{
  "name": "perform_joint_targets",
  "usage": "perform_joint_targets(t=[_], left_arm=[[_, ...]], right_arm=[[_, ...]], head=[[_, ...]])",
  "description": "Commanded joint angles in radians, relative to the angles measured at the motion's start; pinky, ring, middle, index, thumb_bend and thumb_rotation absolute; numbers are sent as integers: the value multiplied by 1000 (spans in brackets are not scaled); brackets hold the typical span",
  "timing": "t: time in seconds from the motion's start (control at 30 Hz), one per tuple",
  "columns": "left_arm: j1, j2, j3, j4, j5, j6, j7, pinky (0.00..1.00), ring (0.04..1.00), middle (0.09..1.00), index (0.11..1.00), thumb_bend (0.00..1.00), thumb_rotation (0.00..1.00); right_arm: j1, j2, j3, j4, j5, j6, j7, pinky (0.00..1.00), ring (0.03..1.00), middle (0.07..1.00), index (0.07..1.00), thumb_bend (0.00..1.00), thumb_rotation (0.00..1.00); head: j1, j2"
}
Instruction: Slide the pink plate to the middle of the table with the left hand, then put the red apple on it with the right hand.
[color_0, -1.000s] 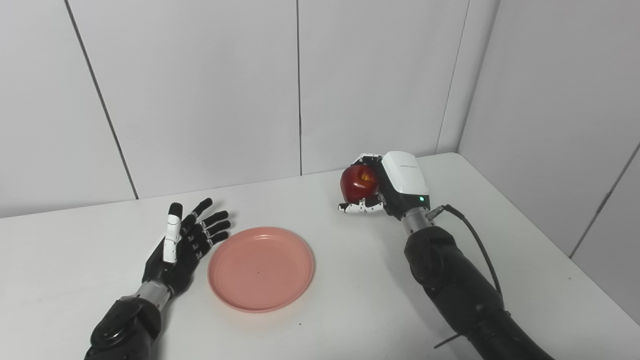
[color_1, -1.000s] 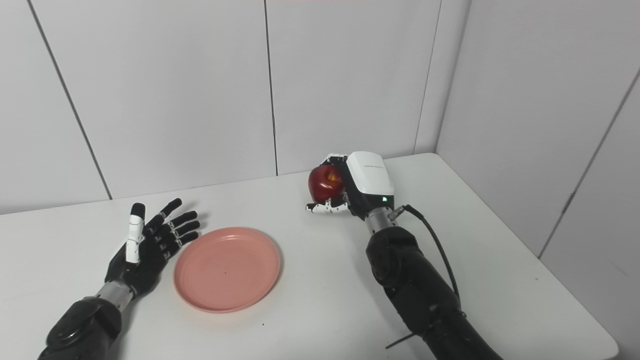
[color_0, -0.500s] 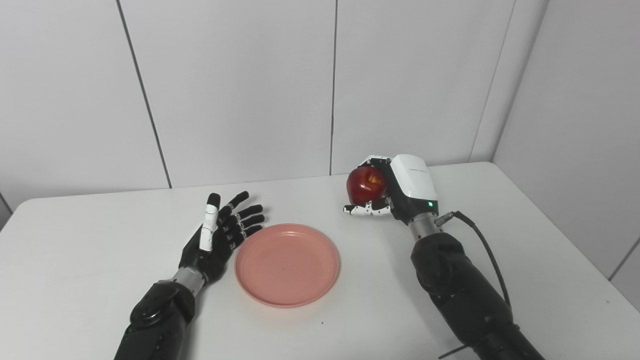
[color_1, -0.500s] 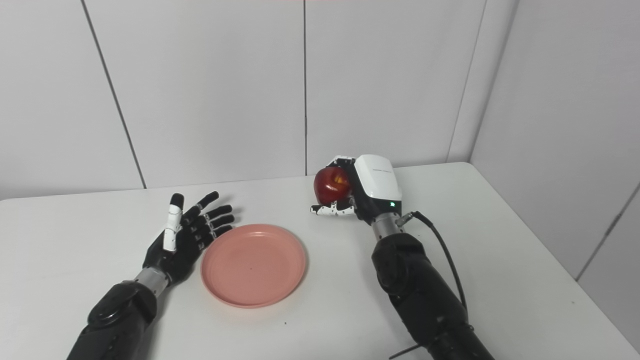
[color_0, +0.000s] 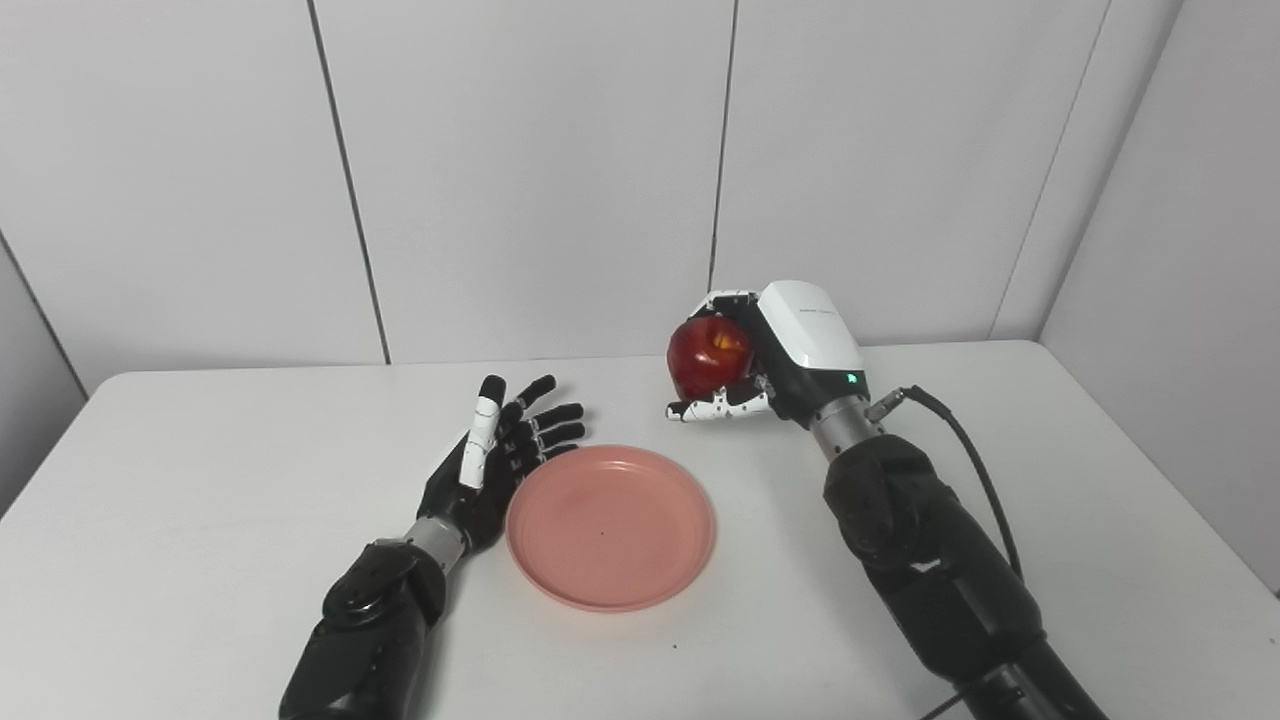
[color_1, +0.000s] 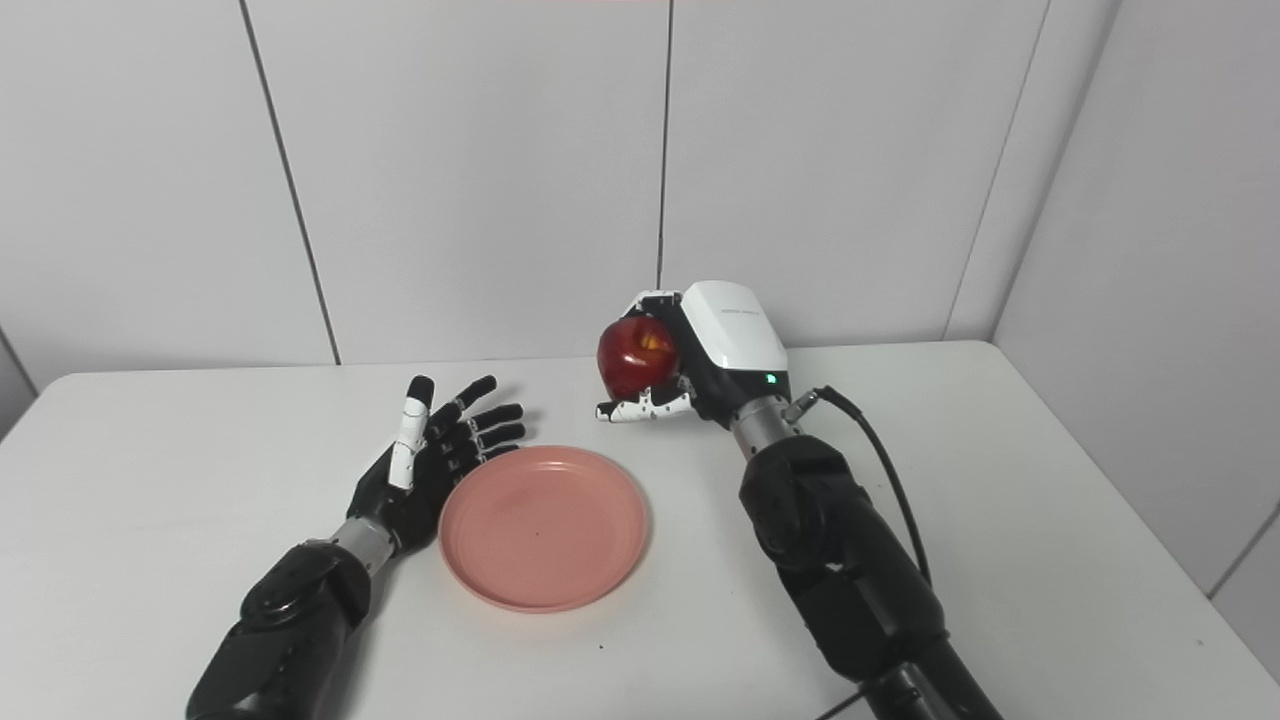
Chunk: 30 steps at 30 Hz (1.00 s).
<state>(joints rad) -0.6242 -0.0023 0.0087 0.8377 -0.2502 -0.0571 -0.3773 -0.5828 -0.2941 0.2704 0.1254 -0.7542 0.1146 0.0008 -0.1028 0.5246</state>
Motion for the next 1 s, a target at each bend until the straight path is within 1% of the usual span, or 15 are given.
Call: perform_joint_targets(t=[0.0, 0.1, 0.17, 0.23, 0.3, 0.33, 0.53, 0.63, 0.7, 0.77, 0.9, 0.97], left_arm=[[45, -10, -14, 69, 31, 59, 21, 798, 795, 776, 906, 952, 945], [42, -14, -13, 70, 31, 57, 22, 799, 791, 777, 908, 950, 946], [42, -12, -14, 71, 33, 54, 21, 805, 796, 782, 908, 947, 950], [42, -11, -14, 73, 34, 52, 20, 804, 796, 788, 904, 947, 953], [42, -11, -13, 75, 35, 50, 23, 799, 791, 787, 900, 948, 953], [41, -11, -13, 77, 36, 48, 25, 799, 790, 787, 900, 948, 953], [32, -13, -11, 99, 33, 37, 20, 797, 782, 784, 904, 967, 943], [29, -15, -11, 105, 32, 35, 19, 804, 784, 789, 899, 968, 943], [28, -17, -12, 106, 34, 36, 23, 802, 773, 771, 890, 973, 942], [28, -19, -12, 105, 36, 36, 28, 819, 771, 763, 890, 975, 945], [28, -19, -13, 106, 39, 32, 29, 839, 767, 756, 895, 936, 969], [28, -19, -13, 103, 39, 34, 29, 840, 765, 754, 895, 936, 971]], right_arm=[[-69, 6, 5, -27, -16, 29, 27, 124, 180, 275, 493, 505, 164], [-88, 22, 20, -5, -31, 33, 43, 113, 168, 260, 493, 505, 165], [-99, 31, 31, 8, -41, 39, 59, 114, 172, 268, 494, 505, 168], [-109, 35, 48, 23, -56, 42, 78, 142, 209, 319, 495, 504, 170], [-120, 38, 67, 40, -75, 38, 93, 166, 238, 353, 494, 504, 171], [-125, 39, 74, 49, -80, 34, 99, 167, 241, 355, 494, 504, 171], [-148, 60, 99, 92, -83, 17, 106, 148, 212, 310, 494, 505, 173], [-154, 70, 108, 101, -85, 16, 106, 164, 234, 332, 494, 505, 174], [-158, 76, 116, 104, -89, 16, 105, 176, 250, 350, 495, 505, 175], [-161, 80, 125, 103, -97, 17, 108, 169, 242, 343, 495, 504, 176], [-163, 88, 139, 103, -103, 19, 113, 172, 244, 344, 495, 504, 176], [-162, 90, 143, 102, -101, 18, 122, 167, 235, 332, 495, 504, 176]], head=[[6, 0], [11, 0], [13, 0], [13, 0], [13, 0], [13, 0], [19, 4], [28, 6], [31, 8], [33, 9], [33, 9], [34, 9]])
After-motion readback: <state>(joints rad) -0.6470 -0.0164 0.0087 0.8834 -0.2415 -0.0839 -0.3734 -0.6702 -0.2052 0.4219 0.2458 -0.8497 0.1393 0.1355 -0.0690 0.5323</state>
